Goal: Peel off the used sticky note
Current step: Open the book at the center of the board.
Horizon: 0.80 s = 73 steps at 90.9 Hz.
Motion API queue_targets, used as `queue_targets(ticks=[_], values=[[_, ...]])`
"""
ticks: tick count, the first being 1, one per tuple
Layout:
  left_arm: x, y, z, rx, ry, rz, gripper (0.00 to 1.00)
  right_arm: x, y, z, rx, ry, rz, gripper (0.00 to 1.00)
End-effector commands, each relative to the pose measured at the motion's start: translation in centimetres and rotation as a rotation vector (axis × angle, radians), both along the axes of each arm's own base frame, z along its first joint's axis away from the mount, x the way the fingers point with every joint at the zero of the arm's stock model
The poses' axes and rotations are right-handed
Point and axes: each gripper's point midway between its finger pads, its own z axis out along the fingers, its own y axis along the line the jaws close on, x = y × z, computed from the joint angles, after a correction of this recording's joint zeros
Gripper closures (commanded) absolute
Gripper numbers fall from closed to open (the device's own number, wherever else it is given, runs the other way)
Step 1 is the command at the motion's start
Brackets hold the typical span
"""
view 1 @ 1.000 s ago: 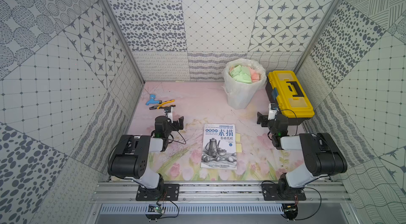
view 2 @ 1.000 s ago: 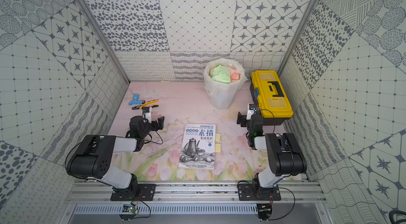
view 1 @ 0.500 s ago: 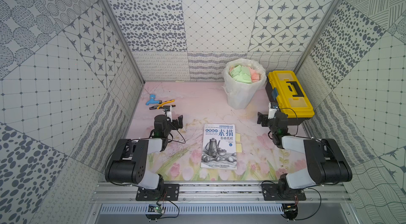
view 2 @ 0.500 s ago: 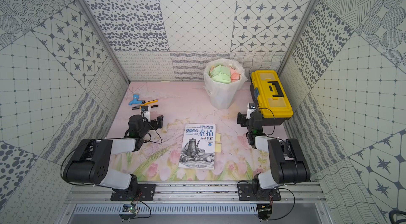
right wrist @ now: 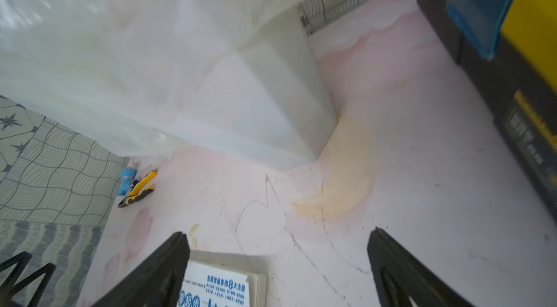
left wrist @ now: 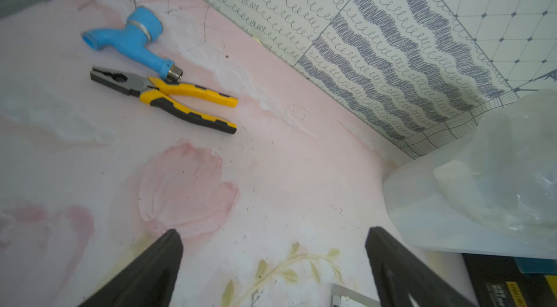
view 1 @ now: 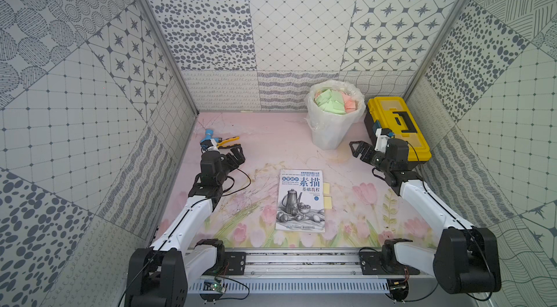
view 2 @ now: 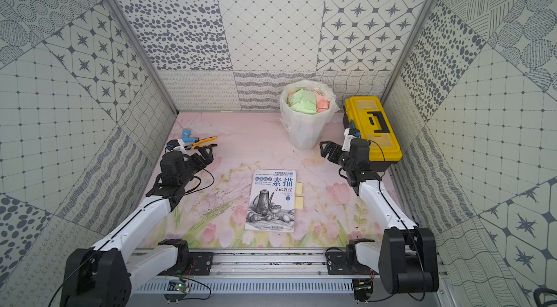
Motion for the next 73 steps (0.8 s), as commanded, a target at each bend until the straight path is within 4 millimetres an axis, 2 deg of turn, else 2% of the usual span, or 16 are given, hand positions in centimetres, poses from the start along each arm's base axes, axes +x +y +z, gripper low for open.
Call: queue_targets(ticks=[1, 17, 24, 41, 46, 59, 73], values=[[-4.2, -4.6, -4.2, -0.372, 0.313, -0.050, 0.00, -2.7, 3.4, -0.2, 0.116, 0.072, 0.126, 0.03], [-7.4, -8.4, -6.3, -0.348, 0.415, -0.175, 0.00, -5.8, 7.5, -3.1, 0.075, 0.179, 0.223, 0.03], [-8.7, -9.8, -7.0, -0.322, 0.450, -0.222, 0.00, -6.8, 8.4, -4.4, 0.073, 0.222, 0.236, 0.03], [-11.0, -13.8, -7.6, -0.278, 0.499, -0.356, 0.00, -8.6, 9.5, -7.1, 0.108, 0.322, 0.247, 0.05], [-11.4, -14.9, -7.7, -0.256, 0.515, -0.398, 0.00, -9.6, 9.4, -8.6, 0.113, 0.364, 0.244, 0.07], [-11.8, -17.2, -7.9, -0.218, 0.540, -0.481, 0.00, -10.6, 9.4, -10.4, 0.123, 0.401, 0.254, 0.11], [-11.5, -19.0, -8.0, -0.201, 0.551, -0.546, 0.00, -10.4, 9.8, -11.1, 0.150, 0.386, 0.275, 0.23]])
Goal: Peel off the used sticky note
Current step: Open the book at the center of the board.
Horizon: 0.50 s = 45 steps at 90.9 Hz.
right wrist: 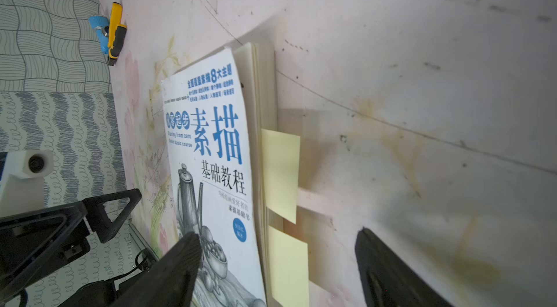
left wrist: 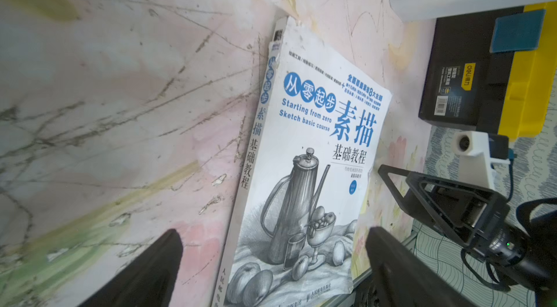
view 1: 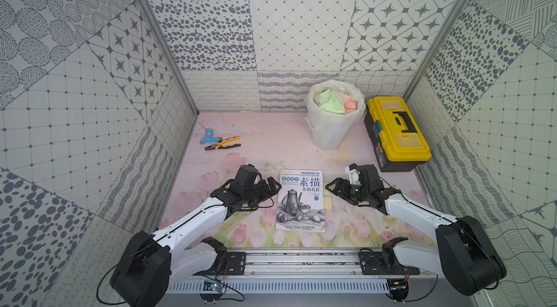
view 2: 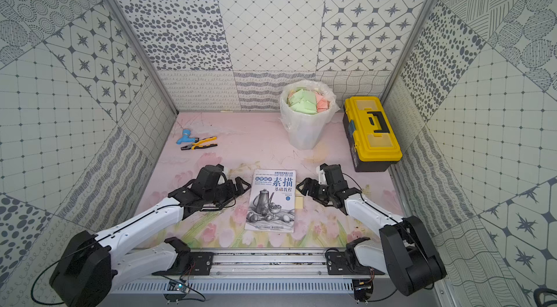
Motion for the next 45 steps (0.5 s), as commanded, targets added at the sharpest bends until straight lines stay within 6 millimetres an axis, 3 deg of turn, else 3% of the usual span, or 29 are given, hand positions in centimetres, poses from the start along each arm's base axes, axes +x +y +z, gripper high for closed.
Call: queue_targets(ticks=[1, 13, 27, 45], values=[[-0.4, -2.1, -0.1, -0.005, 0.034, -0.081, 0.00, 1.0, 1.0, 0.7, 0.058, -0.061, 0.015, 0.24], [0.2, -2.9, 0.2, -0.016, 0.032, -0.105, 0.00, 1.7, 1.2, -0.1, 0.080, -0.052, 0.015, 0.36], [0.9, -3.4, 0.8, -0.018, 0.022, -0.117, 0.00, 2.7, 1.3, -0.2, 0.156, -0.048, 0.006, 0.41], [1.8, -4.2, 1.6, -0.028, 0.013, -0.130, 0.00, 3.5, 1.5, -0.7, 0.194, -0.032, 0.003, 0.58]])
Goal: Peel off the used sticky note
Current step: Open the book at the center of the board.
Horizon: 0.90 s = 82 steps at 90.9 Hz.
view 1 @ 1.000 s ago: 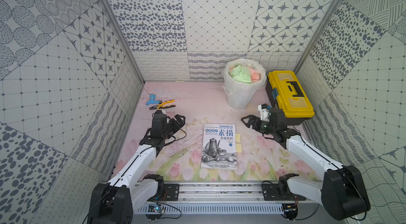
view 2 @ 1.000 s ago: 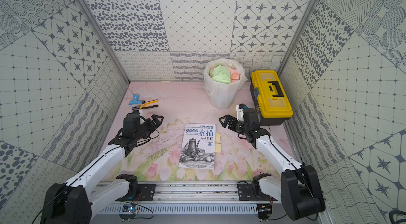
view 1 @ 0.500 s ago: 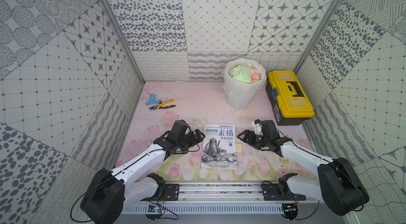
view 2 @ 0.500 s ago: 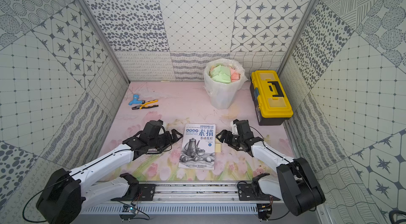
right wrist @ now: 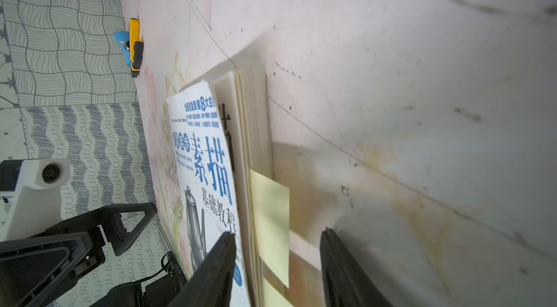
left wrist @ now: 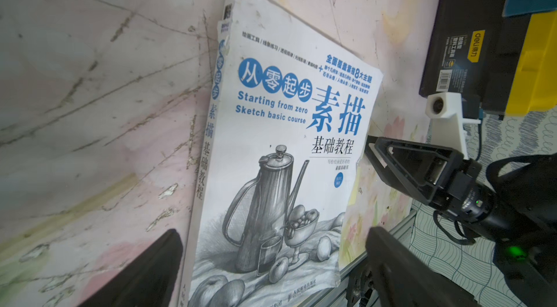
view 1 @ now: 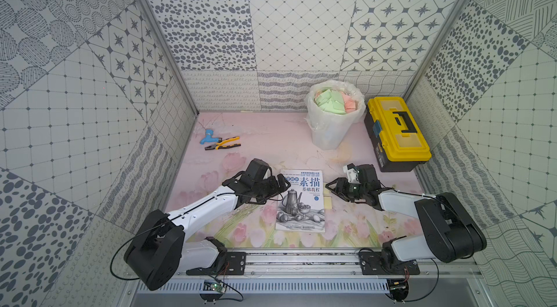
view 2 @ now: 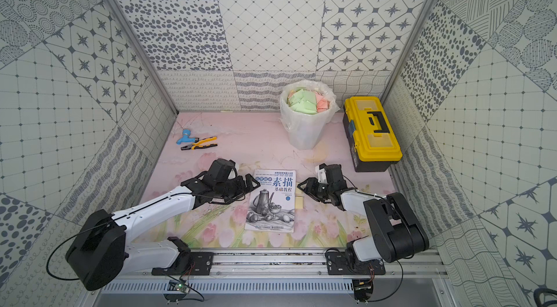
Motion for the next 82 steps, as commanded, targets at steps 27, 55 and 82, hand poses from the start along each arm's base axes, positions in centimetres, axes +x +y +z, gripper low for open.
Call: queue_targets(ticks=[27, 55, 82], values=[[0.8, -1.3, 1.6, -0.016, -0.021, -0.055, 0.00, 1.3, 1.5, 1.1, 0.129, -0.039, 0.035, 0.78], [0.9, -1.4, 2.6, -0.016, -0.032, -0.067, 0.00, 1.3, 1.7, 2.6, 0.153, -0.057, 0.038, 0.99], [1.2, -2.0, 4.0, -0.028, -0.053, -0.099, 0.00, 0.9, 3.0, 5.1, 0.169, -0.092, 0.068, 1.00]])
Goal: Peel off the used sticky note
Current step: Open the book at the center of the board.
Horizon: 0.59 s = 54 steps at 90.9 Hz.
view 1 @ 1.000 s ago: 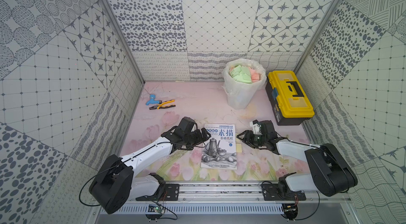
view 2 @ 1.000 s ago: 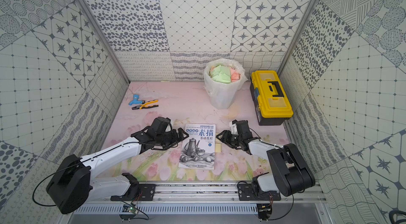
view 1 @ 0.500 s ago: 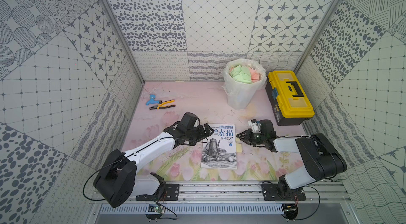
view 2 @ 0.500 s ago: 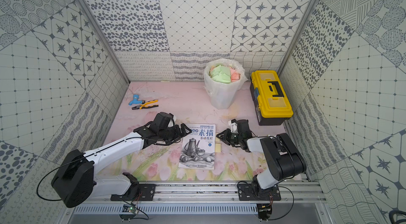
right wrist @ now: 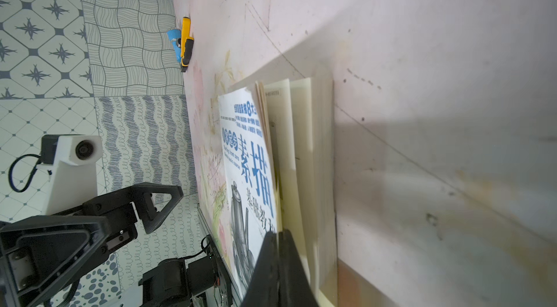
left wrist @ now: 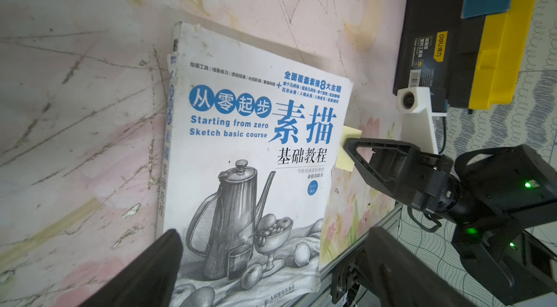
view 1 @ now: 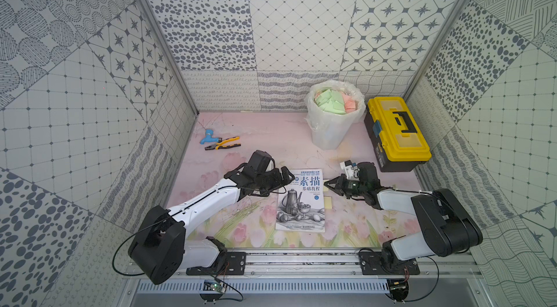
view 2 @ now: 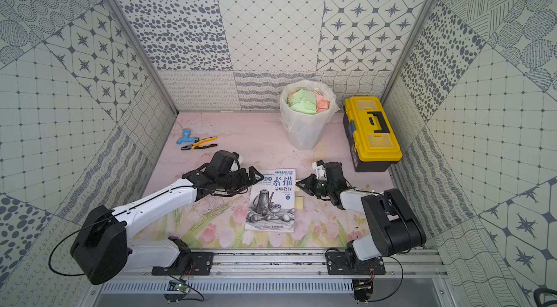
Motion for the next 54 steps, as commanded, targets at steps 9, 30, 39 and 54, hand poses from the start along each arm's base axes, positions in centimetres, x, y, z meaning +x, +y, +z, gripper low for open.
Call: queue_targets(ticks=[9, 30, 39, 54], values=[[-0.2, -0.9, 1.4, -0.017, -0.016, -0.073, 0.00, 0.5, 1.5, 3.0, 0.030, -0.073, 0.029, 1.00], [0.4, -2.0, 1.9, -0.024, -0.007, -0.120, 0.00, 0.5, 2.0, 3.9, 0.035, -0.083, 0.031, 0.99], [1.1, -2.8, 2.5, -0.010, -0.010, -0.136, 0.00, 0.4, 2.3, 3.9, 0.040, -0.084, 0.037, 0.99], [2.8, -5.0, 2.9, 0.095, -0.027, -0.173, 0.00, 0.2, 3.0, 3.9, 0.044, -0.086, 0.049, 0.98]])
